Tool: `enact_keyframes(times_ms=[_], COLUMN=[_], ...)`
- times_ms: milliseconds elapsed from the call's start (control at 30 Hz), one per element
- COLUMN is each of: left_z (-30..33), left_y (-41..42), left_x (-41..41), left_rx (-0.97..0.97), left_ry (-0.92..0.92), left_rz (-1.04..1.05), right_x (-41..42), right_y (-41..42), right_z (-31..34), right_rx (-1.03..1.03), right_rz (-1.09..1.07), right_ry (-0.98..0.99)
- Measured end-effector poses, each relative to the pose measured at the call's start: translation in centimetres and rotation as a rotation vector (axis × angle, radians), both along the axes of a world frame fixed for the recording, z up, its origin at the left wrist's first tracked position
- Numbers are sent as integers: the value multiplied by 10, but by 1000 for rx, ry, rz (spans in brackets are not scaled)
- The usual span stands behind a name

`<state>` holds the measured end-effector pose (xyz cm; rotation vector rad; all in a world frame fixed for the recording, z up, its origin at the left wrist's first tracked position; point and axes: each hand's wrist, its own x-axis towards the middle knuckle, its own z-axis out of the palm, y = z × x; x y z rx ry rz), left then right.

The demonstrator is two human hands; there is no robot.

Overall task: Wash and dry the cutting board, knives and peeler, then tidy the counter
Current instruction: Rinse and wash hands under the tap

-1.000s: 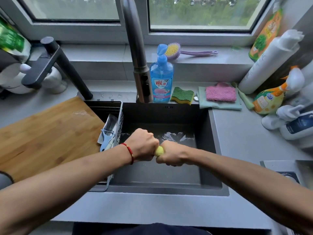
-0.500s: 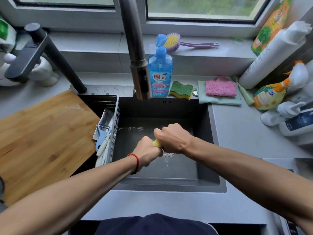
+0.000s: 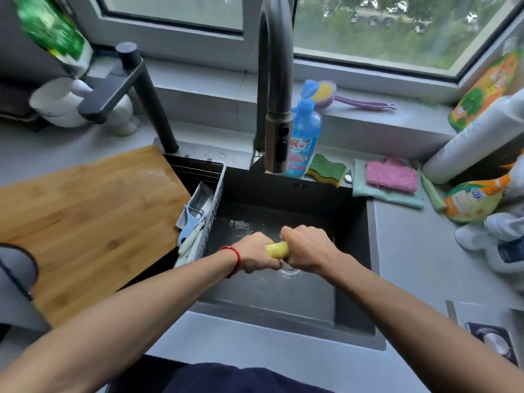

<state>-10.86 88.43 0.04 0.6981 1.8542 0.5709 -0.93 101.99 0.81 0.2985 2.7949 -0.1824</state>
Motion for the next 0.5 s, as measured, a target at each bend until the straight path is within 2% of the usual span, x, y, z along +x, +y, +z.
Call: enact_keyframes(times_ms=[100, 167, 267, 333, 400, 500], left_z=[3, 2, 2, 1, 4, 9], left_y=[-25, -44, -76, -96, -106, -120], left_x=[-6, -8, -17, -28, -35, -43], left_rx=[2, 75, 243, 338, 402, 454], left_ry=[-83, -117, 21, 150, 86, 58], left_rz=[-69, 17, 158, 275, 476, 613], right_x=[2, 2, -3, -9, -14, -28], right_y=[-9, -15, -29, -41, -55, -83], right_z=[1, 5, 11, 13, 10, 4], right_rx=[-279, -474, -615, -924, -1173, -1166], right_rz=[-101, -151, -186, -304, -413, -476], right_ry=[-28, -37, -107, -126, -67, 95])
